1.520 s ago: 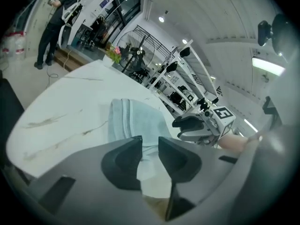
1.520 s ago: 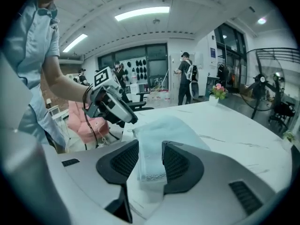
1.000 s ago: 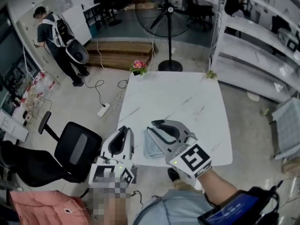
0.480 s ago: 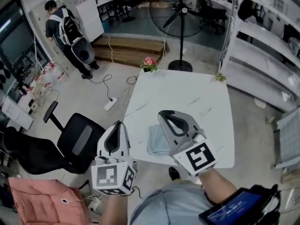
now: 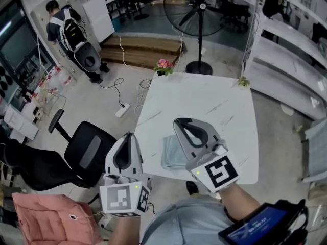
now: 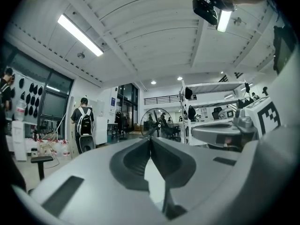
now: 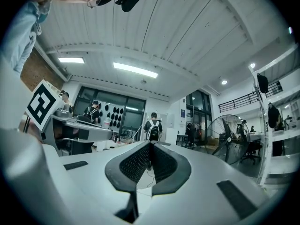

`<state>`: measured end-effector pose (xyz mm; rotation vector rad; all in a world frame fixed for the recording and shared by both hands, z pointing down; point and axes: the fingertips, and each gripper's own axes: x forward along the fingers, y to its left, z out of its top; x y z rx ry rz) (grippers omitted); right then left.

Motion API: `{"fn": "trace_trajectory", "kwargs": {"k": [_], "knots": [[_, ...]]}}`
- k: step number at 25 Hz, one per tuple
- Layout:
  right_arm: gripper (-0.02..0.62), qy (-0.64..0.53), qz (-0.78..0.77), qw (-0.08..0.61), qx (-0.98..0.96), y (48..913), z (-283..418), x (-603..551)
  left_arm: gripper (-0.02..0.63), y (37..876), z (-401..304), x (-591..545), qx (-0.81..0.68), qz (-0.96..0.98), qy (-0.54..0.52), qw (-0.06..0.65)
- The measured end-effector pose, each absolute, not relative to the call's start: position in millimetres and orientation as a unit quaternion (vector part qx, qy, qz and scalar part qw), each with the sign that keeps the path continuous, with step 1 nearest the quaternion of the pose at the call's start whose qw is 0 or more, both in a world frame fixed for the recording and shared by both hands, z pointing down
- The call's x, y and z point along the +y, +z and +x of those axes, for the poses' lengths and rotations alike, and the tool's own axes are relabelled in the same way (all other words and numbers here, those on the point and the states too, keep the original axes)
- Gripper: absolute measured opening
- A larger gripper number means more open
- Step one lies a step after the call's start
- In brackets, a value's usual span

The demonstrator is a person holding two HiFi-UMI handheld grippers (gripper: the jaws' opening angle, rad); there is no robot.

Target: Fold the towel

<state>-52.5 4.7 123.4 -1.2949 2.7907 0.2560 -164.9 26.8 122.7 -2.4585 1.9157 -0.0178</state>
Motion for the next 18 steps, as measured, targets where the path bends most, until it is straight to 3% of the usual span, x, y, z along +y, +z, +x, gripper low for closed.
{"fn": "trace_trajectory", "kwargs": {"k": [18], "knots": [[0.012,0.080,-0.409,0.018,0.909,132,-55,-3,0.009,135,-155,18,0.612,-0.791,-0.032,0.009]]}}
